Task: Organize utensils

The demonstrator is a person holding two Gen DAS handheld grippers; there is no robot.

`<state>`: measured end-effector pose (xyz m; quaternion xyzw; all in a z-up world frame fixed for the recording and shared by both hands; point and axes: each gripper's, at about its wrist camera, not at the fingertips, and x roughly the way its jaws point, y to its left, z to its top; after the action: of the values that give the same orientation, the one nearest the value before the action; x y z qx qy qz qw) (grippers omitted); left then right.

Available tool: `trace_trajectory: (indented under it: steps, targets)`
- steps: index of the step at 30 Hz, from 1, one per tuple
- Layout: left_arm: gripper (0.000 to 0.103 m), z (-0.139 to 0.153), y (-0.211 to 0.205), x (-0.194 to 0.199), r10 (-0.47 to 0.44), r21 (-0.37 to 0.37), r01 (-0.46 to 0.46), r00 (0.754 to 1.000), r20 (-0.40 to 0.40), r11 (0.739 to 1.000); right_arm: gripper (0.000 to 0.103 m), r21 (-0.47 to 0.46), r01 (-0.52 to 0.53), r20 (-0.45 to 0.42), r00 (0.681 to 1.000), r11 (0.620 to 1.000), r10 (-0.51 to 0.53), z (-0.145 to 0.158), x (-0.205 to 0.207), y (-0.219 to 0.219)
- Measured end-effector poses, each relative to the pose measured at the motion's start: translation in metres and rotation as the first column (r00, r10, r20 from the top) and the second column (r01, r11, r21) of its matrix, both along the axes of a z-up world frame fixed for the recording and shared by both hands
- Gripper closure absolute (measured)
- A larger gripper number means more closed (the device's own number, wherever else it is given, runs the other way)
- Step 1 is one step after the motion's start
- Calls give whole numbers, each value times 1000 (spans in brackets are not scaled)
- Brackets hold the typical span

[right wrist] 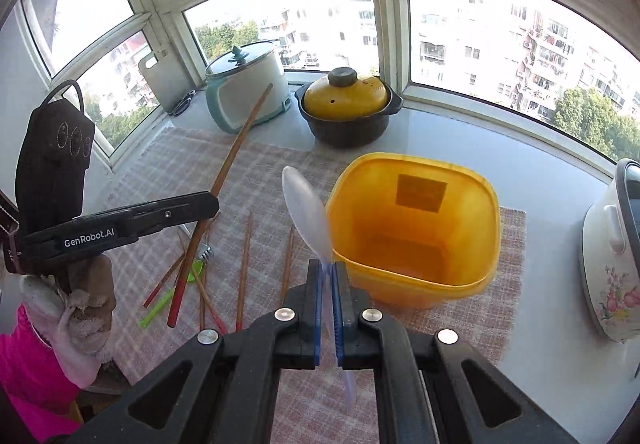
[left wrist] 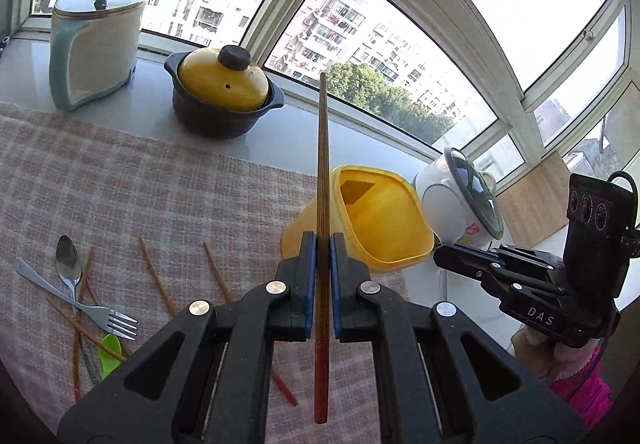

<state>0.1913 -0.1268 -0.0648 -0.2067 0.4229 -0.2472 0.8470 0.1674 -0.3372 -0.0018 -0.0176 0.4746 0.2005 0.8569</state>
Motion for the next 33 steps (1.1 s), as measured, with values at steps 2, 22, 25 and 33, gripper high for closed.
trace_trajectory:
  steps: [2,22,25,33]
  targets:
    - [99,8,-7,11,5,-4,-5,1000,19,1000,101,-10,15,28,1000,1000,-15,9,10,-5]
    - [99,11,-81,90,64,-23,-62,994,84,998,101,-2,135,68,989,991,-135,9,117,-35]
    - [99,6,-89,94,64,-16,-63,994,92,998,101,-12,136,46,990,991,-135,-2,122,-35]
    - [99,-4,-104,92,37,22,-40,993,115,999,101,-16,144,7,990,989,-144,-20,126,-40]
